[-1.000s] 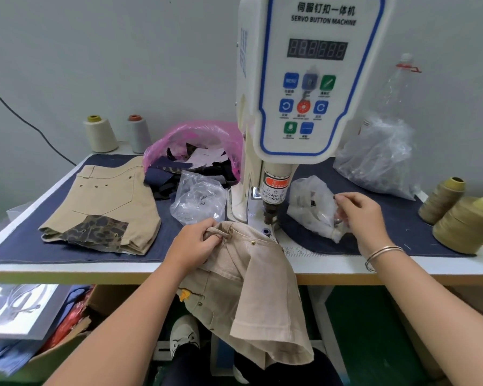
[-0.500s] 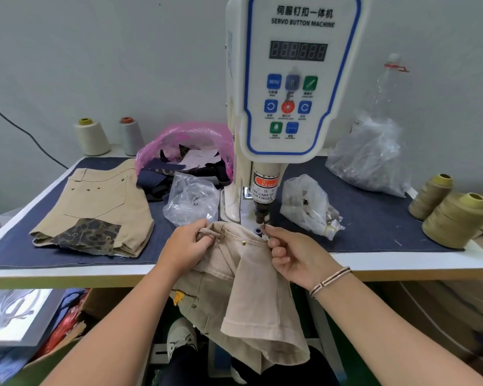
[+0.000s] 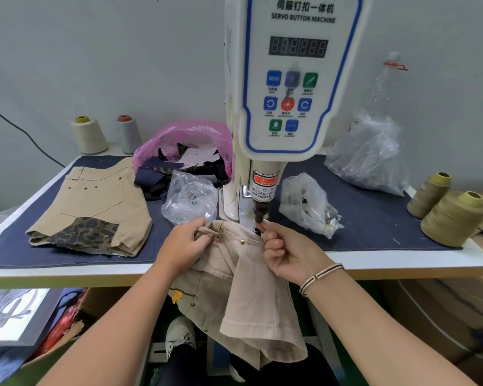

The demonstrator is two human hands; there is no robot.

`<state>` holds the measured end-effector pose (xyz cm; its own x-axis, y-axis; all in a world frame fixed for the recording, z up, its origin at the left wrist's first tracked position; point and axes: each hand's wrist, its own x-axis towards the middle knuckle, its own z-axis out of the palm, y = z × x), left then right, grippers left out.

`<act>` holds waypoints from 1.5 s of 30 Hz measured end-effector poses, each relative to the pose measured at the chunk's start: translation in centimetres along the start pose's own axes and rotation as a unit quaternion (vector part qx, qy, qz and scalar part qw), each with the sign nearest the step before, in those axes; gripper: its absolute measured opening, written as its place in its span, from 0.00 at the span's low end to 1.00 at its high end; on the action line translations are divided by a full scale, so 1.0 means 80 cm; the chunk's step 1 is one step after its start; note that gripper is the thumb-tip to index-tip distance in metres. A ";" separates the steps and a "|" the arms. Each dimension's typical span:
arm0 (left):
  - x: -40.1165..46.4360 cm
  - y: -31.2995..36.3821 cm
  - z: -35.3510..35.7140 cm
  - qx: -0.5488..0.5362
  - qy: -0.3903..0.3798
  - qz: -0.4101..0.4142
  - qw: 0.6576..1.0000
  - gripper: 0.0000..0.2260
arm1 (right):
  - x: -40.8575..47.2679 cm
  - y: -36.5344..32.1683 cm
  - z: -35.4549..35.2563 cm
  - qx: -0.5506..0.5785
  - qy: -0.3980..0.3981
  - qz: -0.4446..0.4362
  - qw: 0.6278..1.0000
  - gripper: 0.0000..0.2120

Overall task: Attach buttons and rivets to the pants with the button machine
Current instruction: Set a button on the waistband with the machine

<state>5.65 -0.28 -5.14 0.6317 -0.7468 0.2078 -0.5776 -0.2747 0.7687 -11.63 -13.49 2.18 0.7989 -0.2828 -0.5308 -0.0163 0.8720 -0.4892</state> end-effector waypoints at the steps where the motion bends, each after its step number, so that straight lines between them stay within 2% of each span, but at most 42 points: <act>1: 0.000 0.000 0.000 0.000 0.000 0.000 1.000 0.06 | 0.000 0.001 0.001 0.001 -0.001 -0.002 1.000 0.10; 8: -0.002 0.003 -0.001 -0.005 -0.001 0.000 1.000 0.06 | -0.010 0.004 0.004 0.040 -0.025 -0.021 0.999 0.07; 14: -0.001 0.002 0.000 0.005 0.000 0.004 1.000 0.07 | -0.025 0.024 0.013 0.112 -0.061 -0.009 0.992 0.12; 16: -0.001 0.000 0.000 0.007 0.002 0.007 1.000 0.07 | -0.030 0.042 0.022 0.077 -0.093 0.021 0.993 0.16; 18: -0.001 -0.001 0.001 0.008 -0.002 0.007 1.000 0.06 | -0.025 0.058 0.042 -0.049 -0.104 0.024 0.993 0.15; 19: -0.001 -0.002 0.001 0.016 -0.012 0.004 1.000 0.05 | -0.017 0.062 0.056 -0.139 -0.091 -0.002 0.986 0.13; 21: -0.002 -0.003 0.001 0.032 -0.023 0.002 0.999 0.05 | 0.012 0.064 0.087 -0.319 -0.043 -0.111 0.940 0.11; 22: -0.001 -0.004 0.002 0.027 -0.017 0.001 0.999 0.06 | 0.031 0.061 0.102 -0.401 -0.020 -0.173 0.899 0.11; 23: -0.001 -0.005 0.002 0.016 -0.005 0.000 1.000 0.06 | 0.052 0.056 0.115 -0.479 -0.003 -0.227 0.848 0.12; 25: -0.001 -0.005 0.002 0.004 0.012 -0.005 1.000 0.08 | 0.094 0.046 0.136 -0.629 0.027 -0.298 0.717 0.13; 27: 0.000 -0.004 0.001 0.013 0.004 -0.008 1.000 0.05 | 0.136 0.036 0.144 -0.750 0.074 -0.306 0.582 0.13; 28: 0.000 -0.004 0.001 0.022 0.000 -0.010 1.000 0.03 | 0.153 0.033 0.144 -0.786 0.103 -0.295 0.533 0.13; 30: 0.000 -0.003 0.001 0.038 -0.001 -0.010 0.999 0.04 | 0.174 0.032 0.144 -0.830 0.148 -0.266 0.467 0.15; 32: 0.000 -0.002 0.001 0.047 -0.006 -0.012 0.999 0.06 | 0.185 0.035 0.142 -0.850 0.169 -0.263 0.423 0.16; 35: 0.001 -0.001 0.002 0.053 -0.010 -0.012 0.998 0.07 | 0.196 0.038 0.139 -0.861 0.179 -0.288 0.379 0.16; 45: 0.005 -0.006 0.006 0.069 -0.007 -0.011 0.998 0.09 | 0.212 0.039 0.136 -0.880 0.180 -0.309 0.312 0.16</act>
<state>5.95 -0.74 -5.69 0.6389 -0.7473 0.1826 -0.6297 -0.3717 0.6822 8.37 -11.22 -0.83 0.8627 -0.4821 0.1528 -0.4838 -0.8747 -0.0284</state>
